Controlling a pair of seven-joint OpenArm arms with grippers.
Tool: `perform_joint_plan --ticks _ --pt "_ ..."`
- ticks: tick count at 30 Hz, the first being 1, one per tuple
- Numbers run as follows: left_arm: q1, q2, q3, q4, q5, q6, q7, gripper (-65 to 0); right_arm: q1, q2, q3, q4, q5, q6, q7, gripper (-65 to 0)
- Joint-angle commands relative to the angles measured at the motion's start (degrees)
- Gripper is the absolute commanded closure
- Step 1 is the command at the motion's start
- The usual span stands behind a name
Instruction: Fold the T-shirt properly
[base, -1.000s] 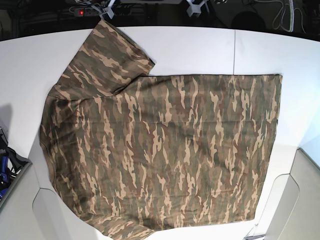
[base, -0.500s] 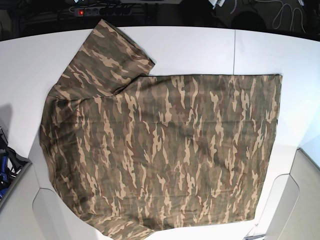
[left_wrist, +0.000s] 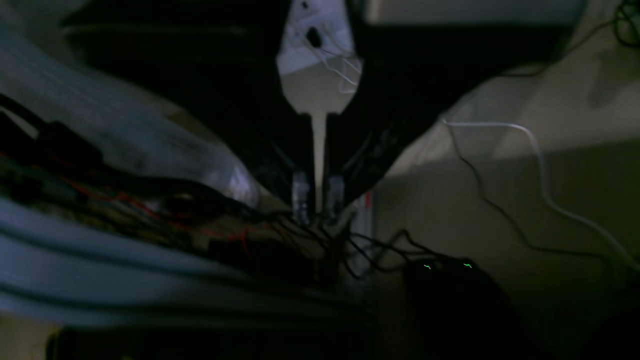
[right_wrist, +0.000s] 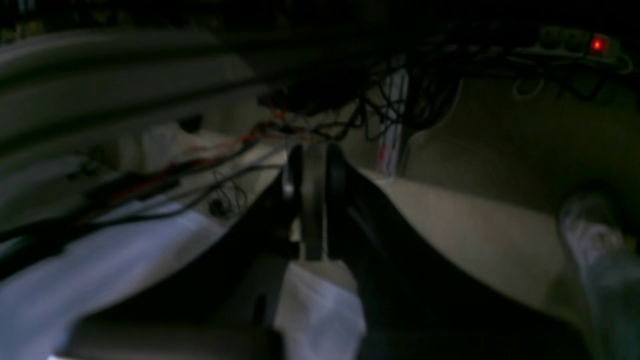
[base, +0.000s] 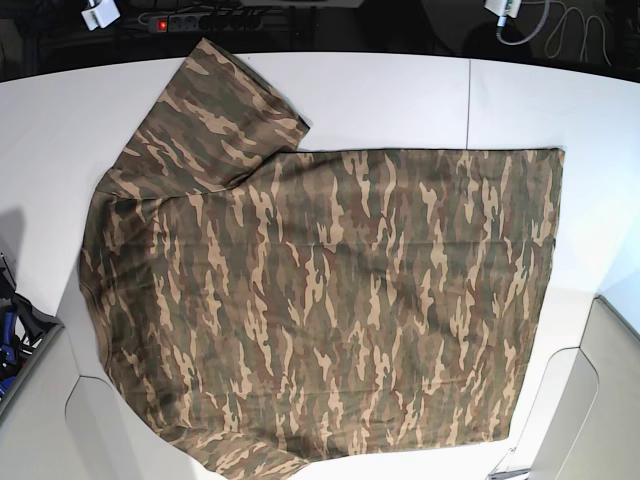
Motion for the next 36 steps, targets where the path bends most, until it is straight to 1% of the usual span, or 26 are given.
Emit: perform_joint_plan --ticks 1,6,10,14,15,16,17,19,20,21,22,26,28,29,31,34,36 --pt "1.62 -0.33 -1.53 2.29 -1.36 -0.61 0.52 -3.6 -0.68 0.48 1.84 1.64 2.6 0.44 -0.81 -0.9" --pt "3.65 -0.33 -8.61 9.9 -5.57 -0.61 5.7 -3.6 0.15 0.44 8.63 5.11 11.08 0.57 -5.03 -0.9" --pt "3.82 -0.33 -14.03 14.32 -10.23 -0.61 9.97 -3.6 1.92 -0.17 13.14 7.69 12.11 0.85 -5.77 -0.9" --pt "3.61 -0.35 -18.08 18.25 -13.38 -0.79 9.99 -3.7 5.79 -0.79 15.34 8.11 12.17 0.85 -5.77 -1.2" --pt "3.15 -0.33 -18.78 19.21 -13.46 -1.68 10.05 -3.7 6.82 -0.76 15.37 8.11 11.96 0.85 -5.77 -2.2" --pt "2.67 -0.35 -19.34 19.93 -13.44 -2.86 10.05 -3.7 7.96 -0.79 15.37 8.11 11.34 0.85 -5.77 -5.0" --pt "2.08 -0.35 -19.76 20.5 -13.46 -3.5 10.03 -3.7 9.07 -0.81 15.37 8.11 10.64 0.85 -5.75 -9.3" --pt "0.72 -0.33 -20.35 20.87 -13.46 -3.45 10.05 -4.8 11.17 -1.27 15.34 8.11 9.14 0.79 -5.7 -19.9" --pt "-0.04 -0.35 -20.39 20.87 -13.35 -3.34 10.14 -6.5 12.09 -1.68 15.34 8.11 8.57 0.66 -5.53 -24.2" --pt "-0.83 -0.35 -20.44 20.87 -13.18 -3.34 10.47 -9.7 12.94 -2.12 15.32 8.09 8.17 0.63 -5.44 -27.1" --pt "-1.66 -0.35 -20.41 20.87 -13.18 -3.37 10.95 -13.7 13.7 -2.67 15.32 8.09 7.63 0.63 -5.31 -28.3" --pt "-4.92 -0.37 -20.41 20.87 -12.55 -3.37 12.37 -32.2 15.72 -4.37 15.04 8.02 5.66 0.0 -5.07 -28.3" --pt "-6.27 -0.37 -20.41 20.85 -11.26 -3.26 12.35 -38.0 16.35 -4.98 14.43 7.98 4.55 -0.26 -4.37 -28.3" --pt "-6.84 -0.39 -20.41 20.81 -11.02 -2.43 12.37 -39.1 16.79 -5.35 14.08 7.96 4.09 -0.26 -3.78 -28.3" --pt "-7.93 -0.5 -20.41 20.76 -11.02 -1.14 12.37 -39.1 16.92 -5.75 12.92 7.78 3.26 -0.26 -2.69 -28.3" --pt "-9.49 -1.36 -20.41 20.31 -10.99 -1.2 12.37 -39.1 17.14 -6.43 10.4 7.76 1.9 -0.35 -2.01 -28.3" --pt "-10.51 -2.29 -20.41 19.76 -10.99 -1.18 12.35 -39.2 17.14 -6.47 8.11 7.76 0.72 -1.11 -0.79 -28.3"
